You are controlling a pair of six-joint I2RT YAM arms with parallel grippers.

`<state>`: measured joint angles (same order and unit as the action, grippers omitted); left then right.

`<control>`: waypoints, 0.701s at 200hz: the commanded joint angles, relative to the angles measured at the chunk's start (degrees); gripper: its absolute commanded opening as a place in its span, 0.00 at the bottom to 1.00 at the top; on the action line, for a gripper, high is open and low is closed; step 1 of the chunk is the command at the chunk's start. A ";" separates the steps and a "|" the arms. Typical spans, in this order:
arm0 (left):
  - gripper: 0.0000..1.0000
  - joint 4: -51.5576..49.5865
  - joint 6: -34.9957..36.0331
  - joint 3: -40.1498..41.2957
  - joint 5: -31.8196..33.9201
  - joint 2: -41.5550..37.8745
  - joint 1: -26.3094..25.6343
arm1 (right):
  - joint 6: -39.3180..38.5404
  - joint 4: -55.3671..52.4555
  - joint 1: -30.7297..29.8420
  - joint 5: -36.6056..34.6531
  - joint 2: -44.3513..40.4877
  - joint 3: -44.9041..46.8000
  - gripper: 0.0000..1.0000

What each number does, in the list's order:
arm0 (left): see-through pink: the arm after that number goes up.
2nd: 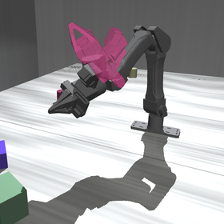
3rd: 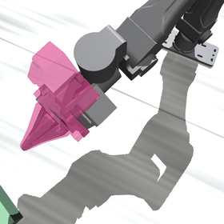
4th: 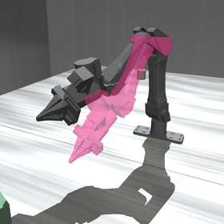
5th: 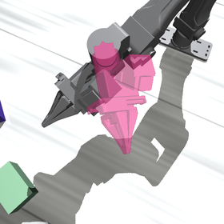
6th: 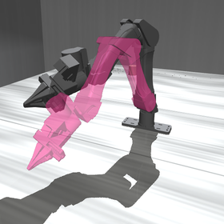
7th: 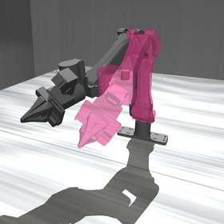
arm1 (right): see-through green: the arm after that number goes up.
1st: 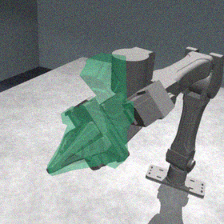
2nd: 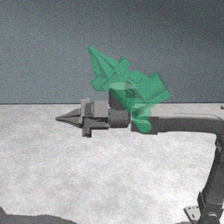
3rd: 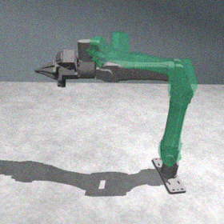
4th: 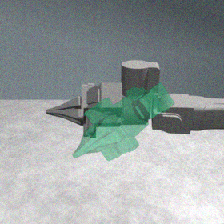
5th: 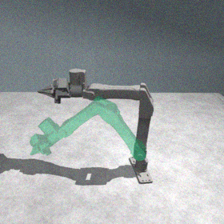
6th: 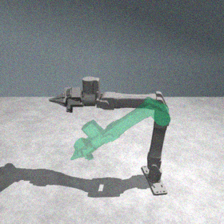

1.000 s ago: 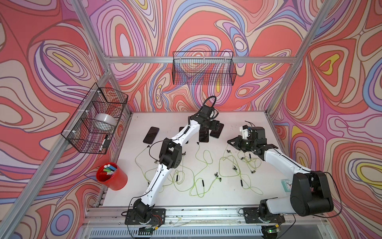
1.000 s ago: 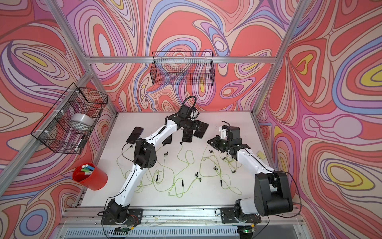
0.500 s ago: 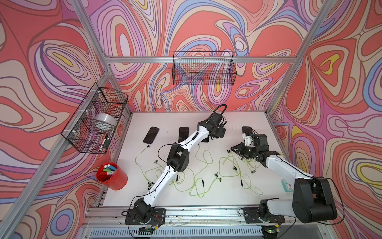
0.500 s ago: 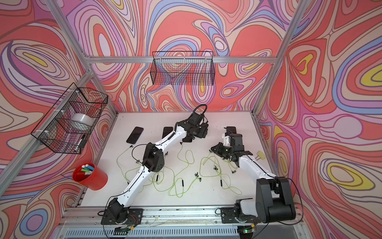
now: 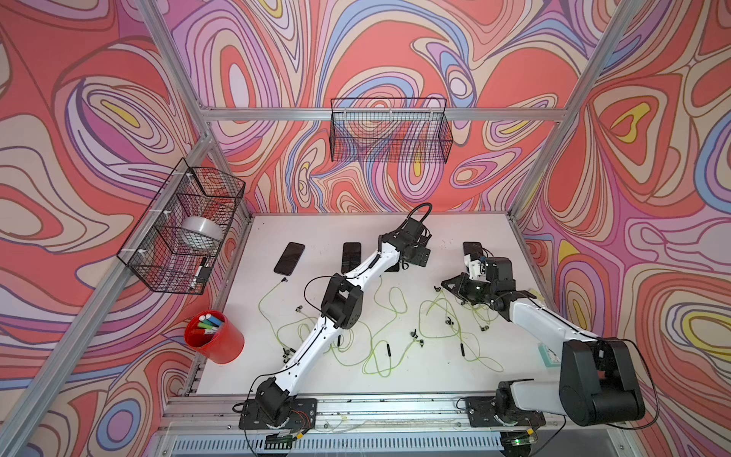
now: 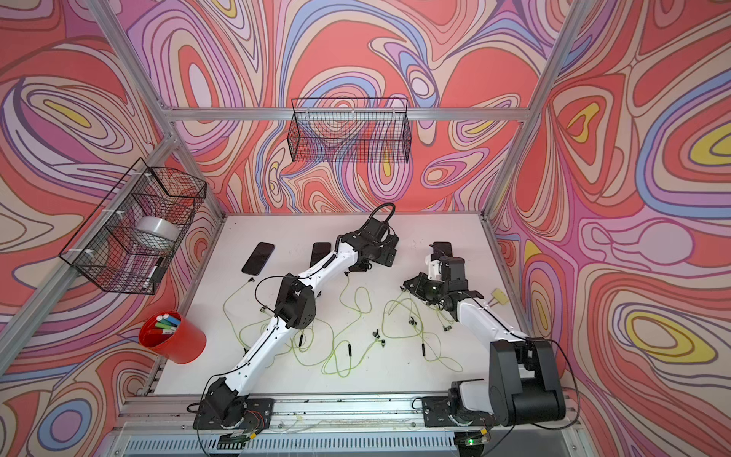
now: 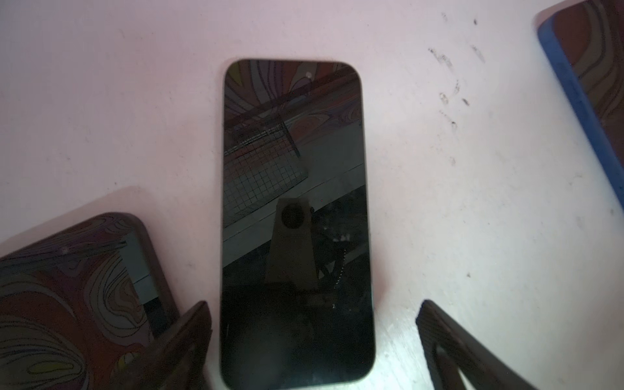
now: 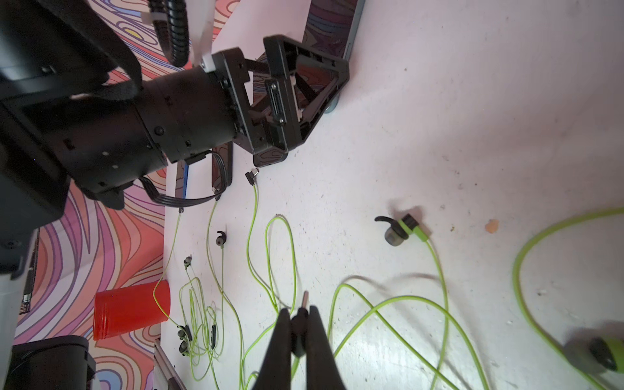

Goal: Plug wired earphones into phones
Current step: Move the phone to the center of the board.

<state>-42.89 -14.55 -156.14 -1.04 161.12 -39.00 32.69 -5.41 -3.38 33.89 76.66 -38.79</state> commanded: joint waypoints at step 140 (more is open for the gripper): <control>0.97 -1.69 -2.08 10.64 0.94 -5.15 -0.55 | -1.48 10.99 3.35 -5.26 32.24 -25.07 0.01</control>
<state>-44.49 -14.31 -153.49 -0.47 160.05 -39.46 33.45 5.74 -1.78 32.36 101.69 -56.38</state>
